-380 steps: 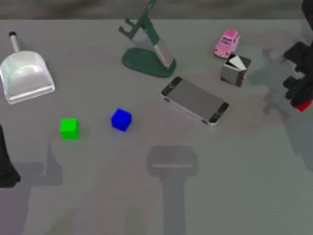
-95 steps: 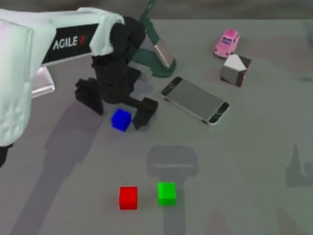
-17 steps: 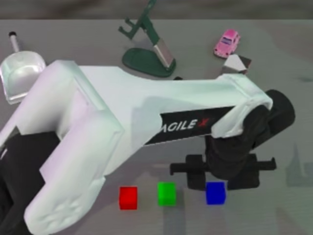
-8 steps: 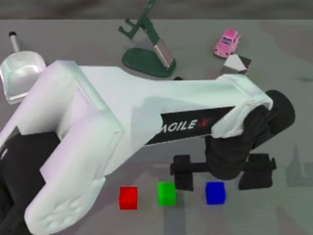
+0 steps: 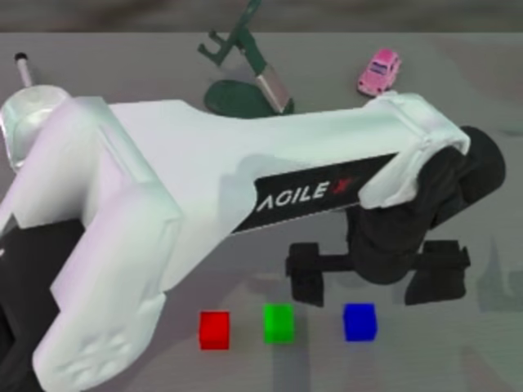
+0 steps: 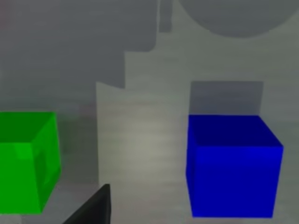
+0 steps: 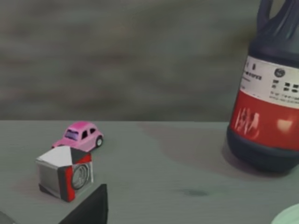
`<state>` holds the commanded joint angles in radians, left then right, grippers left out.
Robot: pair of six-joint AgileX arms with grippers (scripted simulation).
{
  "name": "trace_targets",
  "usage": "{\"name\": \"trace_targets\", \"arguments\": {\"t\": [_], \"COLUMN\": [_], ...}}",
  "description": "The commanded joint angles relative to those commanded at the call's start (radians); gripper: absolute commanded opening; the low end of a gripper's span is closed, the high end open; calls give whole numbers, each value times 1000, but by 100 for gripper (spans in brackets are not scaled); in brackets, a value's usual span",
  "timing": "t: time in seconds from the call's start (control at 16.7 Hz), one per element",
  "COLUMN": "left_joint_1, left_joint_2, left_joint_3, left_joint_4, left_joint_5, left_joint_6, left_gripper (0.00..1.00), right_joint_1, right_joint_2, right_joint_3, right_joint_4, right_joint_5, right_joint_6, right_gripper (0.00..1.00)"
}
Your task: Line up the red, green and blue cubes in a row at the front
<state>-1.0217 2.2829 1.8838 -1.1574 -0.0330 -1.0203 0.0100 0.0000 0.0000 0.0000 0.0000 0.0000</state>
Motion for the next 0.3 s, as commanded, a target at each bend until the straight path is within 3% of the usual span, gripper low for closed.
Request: {"name": "trace_targets", "arguments": {"t": [0.3], "left_joint_1": [11], "left_joint_2": [-33], "left_joint_3": [96], "left_joint_4": [-122], "left_joint_5": [0], "left_joint_6": [-5], "left_gripper": [100], "right_joint_1": [0], "right_joint_2": [0], "right_joint_3": [0], "right_joint_4": [0], "right_joint_5": [0], "right_joint_6": [0], "right_gripper": [100]}}
